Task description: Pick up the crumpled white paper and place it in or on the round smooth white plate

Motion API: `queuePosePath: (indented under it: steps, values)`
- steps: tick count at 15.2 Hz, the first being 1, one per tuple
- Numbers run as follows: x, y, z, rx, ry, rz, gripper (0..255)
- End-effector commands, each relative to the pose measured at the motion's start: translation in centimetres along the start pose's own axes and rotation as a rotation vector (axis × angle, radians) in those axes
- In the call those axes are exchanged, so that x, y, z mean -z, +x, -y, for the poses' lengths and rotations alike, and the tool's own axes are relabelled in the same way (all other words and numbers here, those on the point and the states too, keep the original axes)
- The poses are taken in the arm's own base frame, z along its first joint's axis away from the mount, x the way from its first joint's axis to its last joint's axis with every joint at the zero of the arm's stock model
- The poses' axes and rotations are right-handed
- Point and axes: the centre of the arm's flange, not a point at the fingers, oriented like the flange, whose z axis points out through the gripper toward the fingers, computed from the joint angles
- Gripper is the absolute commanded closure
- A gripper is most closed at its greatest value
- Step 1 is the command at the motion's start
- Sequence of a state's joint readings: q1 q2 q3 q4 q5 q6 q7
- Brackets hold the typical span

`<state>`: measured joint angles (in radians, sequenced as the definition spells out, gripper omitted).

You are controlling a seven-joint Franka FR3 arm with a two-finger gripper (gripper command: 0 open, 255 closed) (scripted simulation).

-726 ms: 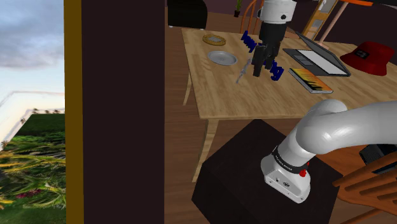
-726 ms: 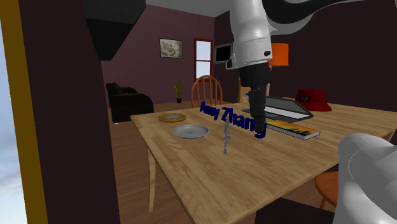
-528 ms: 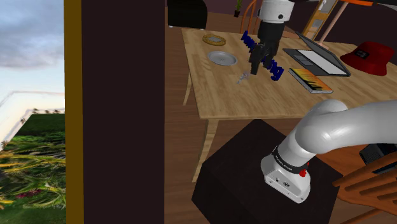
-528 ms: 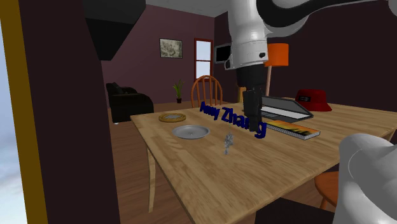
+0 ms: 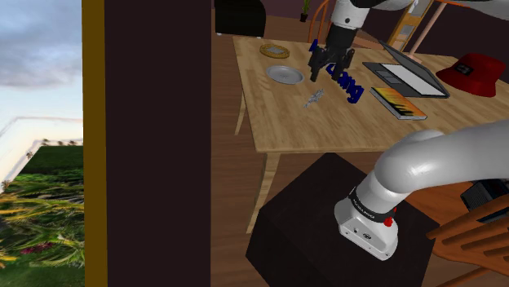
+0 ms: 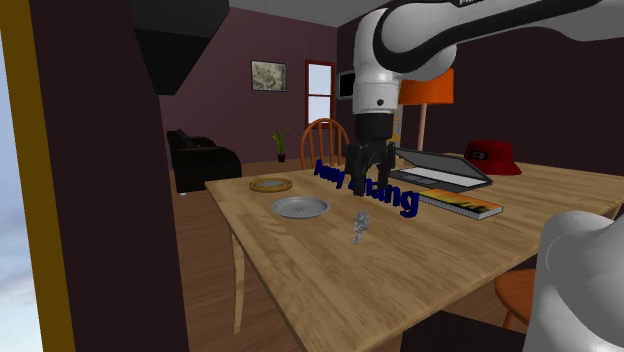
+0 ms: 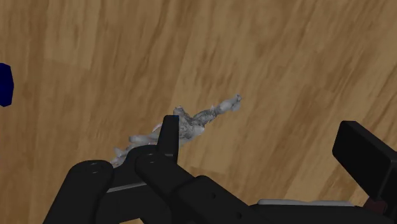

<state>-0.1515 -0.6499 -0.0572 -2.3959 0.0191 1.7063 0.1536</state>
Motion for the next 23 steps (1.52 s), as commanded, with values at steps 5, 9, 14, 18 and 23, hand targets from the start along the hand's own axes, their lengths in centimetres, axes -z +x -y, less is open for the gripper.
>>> queuePosePath:
  steps: [5,9,14,18,23]
  values:
    - [-0.4,4.4,-5.8,-0.264,0.057,-0.105,0]
    - [-1.1,5.8,-8.5,-0.371,0.08,-0.147,0]
    - [-3.7,6.2,-8.3,-0.371,0.08,-0.147,0]
    - [-4.5,6.3,-8.3,-0.371,0.08,-0.147,0]
    - [-4.5,6.3,-8.3,-0.371,0.08,-0.147,0]
